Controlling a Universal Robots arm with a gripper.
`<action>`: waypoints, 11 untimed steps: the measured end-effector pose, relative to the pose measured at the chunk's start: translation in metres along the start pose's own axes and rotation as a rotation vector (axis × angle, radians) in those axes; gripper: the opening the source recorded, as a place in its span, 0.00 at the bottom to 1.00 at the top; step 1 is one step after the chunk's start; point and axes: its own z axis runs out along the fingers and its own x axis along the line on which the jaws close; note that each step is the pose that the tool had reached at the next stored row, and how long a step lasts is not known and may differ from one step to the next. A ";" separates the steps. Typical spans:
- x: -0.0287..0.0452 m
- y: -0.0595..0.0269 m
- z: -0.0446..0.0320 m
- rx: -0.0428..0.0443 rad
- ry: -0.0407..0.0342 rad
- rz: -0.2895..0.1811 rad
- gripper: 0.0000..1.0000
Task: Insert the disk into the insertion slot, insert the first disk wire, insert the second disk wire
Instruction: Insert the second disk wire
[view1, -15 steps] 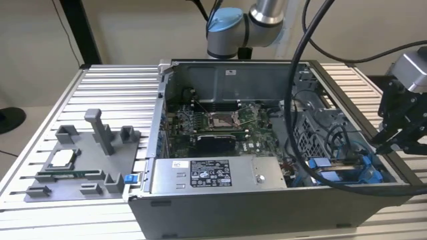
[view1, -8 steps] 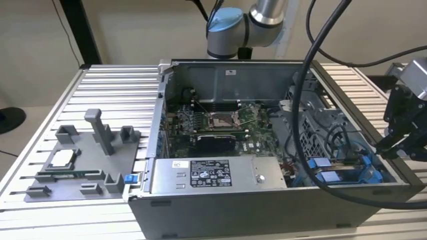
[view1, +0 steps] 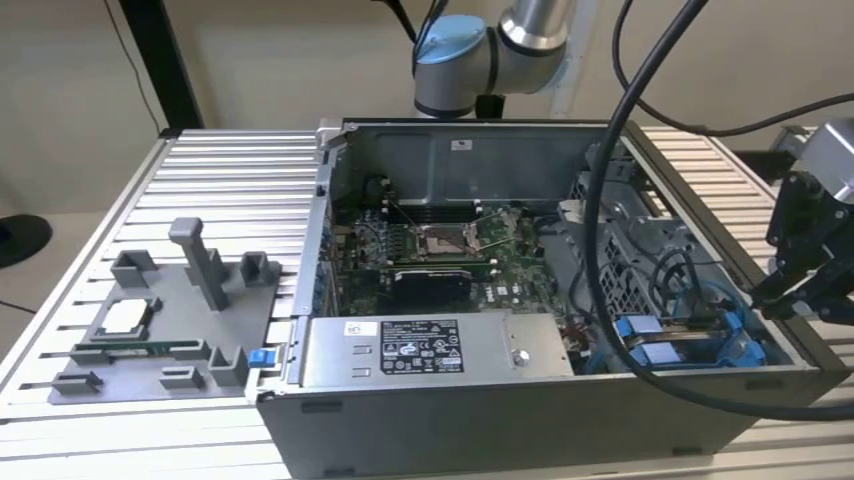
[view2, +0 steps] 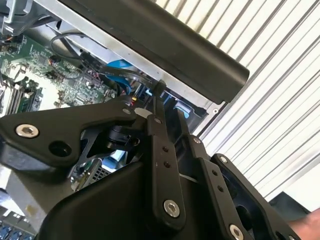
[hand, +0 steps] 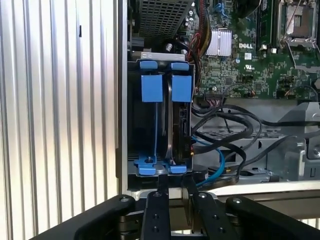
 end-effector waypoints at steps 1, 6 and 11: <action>0.0001 -0.0004 0.0008 0.0000 -0.0018 0.000 0.00; 0.0000 -0.0028 0.0004 0.0005 -0.0343 0.000 0.00; 0.0001 -0.0081 0.0004 0.0000 -0.0539 -0.001 0.00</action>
